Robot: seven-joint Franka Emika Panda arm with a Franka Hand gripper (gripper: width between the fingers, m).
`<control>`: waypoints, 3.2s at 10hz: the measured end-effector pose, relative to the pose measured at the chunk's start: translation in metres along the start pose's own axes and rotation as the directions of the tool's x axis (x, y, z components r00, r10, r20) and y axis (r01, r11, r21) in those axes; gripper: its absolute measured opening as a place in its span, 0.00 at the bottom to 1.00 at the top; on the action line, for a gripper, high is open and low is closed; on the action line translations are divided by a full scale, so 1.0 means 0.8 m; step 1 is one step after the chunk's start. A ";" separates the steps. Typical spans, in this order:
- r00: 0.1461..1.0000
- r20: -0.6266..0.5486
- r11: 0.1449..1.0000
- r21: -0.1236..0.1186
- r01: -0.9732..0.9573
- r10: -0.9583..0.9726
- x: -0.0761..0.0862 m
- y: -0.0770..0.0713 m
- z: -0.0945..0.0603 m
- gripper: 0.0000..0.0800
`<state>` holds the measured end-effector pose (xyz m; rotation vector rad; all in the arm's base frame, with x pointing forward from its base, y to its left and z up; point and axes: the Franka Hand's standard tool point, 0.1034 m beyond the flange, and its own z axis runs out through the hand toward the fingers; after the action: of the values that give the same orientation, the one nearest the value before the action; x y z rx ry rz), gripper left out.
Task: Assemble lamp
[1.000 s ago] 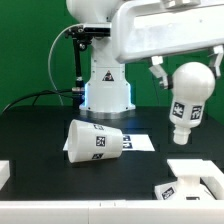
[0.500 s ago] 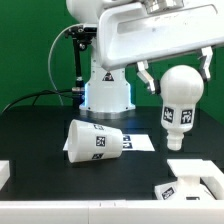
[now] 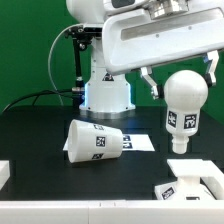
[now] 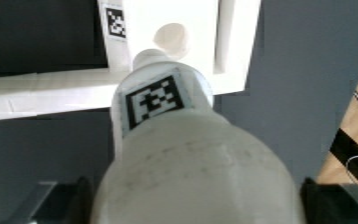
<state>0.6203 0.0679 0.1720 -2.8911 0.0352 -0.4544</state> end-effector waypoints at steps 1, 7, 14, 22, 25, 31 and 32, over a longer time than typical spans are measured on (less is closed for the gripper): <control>1.000 -0.014 1.000 -0.003 -0.001 0.001 0.000 0.000 0.003 0.71; 0.999 -0.037 1.000 -0.015 -0.015 0.014 -0.003 -0.017 0.019 0.71; 1.000 -0.017 1.000 -0.020 -0.018 0.018 -0.013 -0.012 0.034 0.71; 1.000 -0.006 0.999 -0.031 -0.021 0.021 -0.025 -0.007 0.056 0.71; 1.000 -0.012 0.999 -0.033 -0.021 0.020 -0.023 -0.007 0.056 0.71; 0.996 0.086 0.995 -0.094 -0.022 0.030 -0.012 -0.008 0.043 0.87; 0.996 0.093 0.994 -0.105 -0.006 0.016 -0.013 -0.004 0.042 0.87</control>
Offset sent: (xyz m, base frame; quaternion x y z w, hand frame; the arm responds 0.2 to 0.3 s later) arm 0.0056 0.0100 -0.0034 -0.0138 0.0449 0.0162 0.9988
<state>0.6208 0.0788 0.1381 -3.0100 0.0614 -0.3234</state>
